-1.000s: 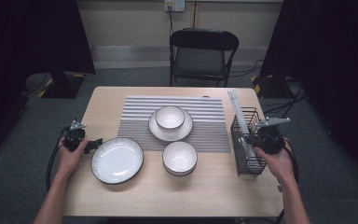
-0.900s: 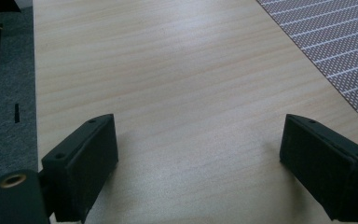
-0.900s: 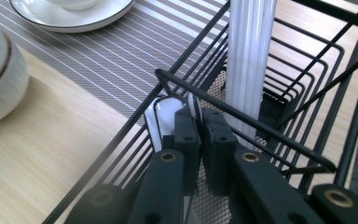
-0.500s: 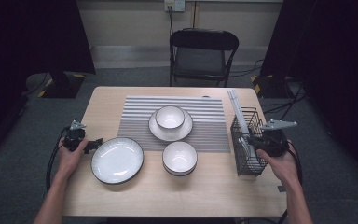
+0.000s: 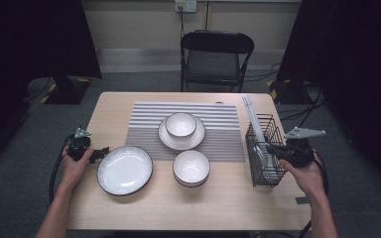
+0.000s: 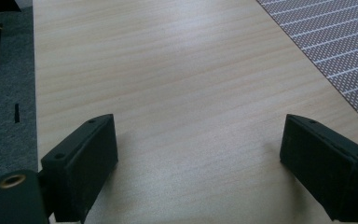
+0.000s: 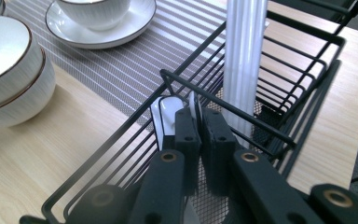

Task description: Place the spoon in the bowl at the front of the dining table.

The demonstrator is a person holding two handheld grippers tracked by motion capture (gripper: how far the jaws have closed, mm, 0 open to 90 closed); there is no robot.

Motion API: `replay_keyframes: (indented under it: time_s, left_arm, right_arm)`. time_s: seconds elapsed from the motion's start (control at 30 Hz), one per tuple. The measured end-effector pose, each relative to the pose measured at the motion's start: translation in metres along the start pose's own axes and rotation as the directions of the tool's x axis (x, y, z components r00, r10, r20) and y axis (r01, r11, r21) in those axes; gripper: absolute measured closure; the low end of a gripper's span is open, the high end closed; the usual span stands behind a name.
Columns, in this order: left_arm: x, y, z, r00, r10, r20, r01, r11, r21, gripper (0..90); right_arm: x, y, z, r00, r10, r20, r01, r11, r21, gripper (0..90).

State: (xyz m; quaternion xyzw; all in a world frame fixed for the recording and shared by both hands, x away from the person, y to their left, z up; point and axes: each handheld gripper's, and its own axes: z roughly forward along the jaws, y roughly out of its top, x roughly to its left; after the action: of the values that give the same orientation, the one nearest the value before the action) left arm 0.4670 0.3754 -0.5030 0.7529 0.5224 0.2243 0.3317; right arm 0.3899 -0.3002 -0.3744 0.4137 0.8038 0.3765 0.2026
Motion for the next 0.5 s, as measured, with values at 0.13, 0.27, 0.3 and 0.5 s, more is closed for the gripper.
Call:
replay_keyframes:
  time_s: [0.13, 0.27, 0.3, 0.5]
  left_arm:
    - [0.0, 0.0, 0.0, 1.0, 0.002, 0.0, -0.002, 1.0, 0.002, 10.7]
    - [0.0, 0.0, 0.0, 1.0, 0.0, 0.0, 0.0, 1.0, 0.0, 10.7]
    - [0.0, 0.0, 0.0, 1.0, 0.002, 0.0, -0.002, 1.0, 0.002, 10.7]
    - [0.0, 0.0, 0.0, 1.0, 0.0, 0.0, 0.0, 1.0, 0.0, 10.7]
  right_arm:
    - [0.001, 0.002, -0.006, 0.9999, 0.003, 0.014, -0.003, 1.0, -0.03, 86.2]
    - [0.003, 0.01, -0.011, 0.9992, 0.011, 0.04, -0.007, 0.997, -0.077, 86.2]
    - [0.004, 0.013, -0.011, 0.9989, 0.012, 0.045, -0.008, 0.997, -0.083, 86.2]
    - [0.007, 0.018, -0.009, 0.9955, 0.035, 0.088, -0.025, 0.992, -0.121, 86.2]
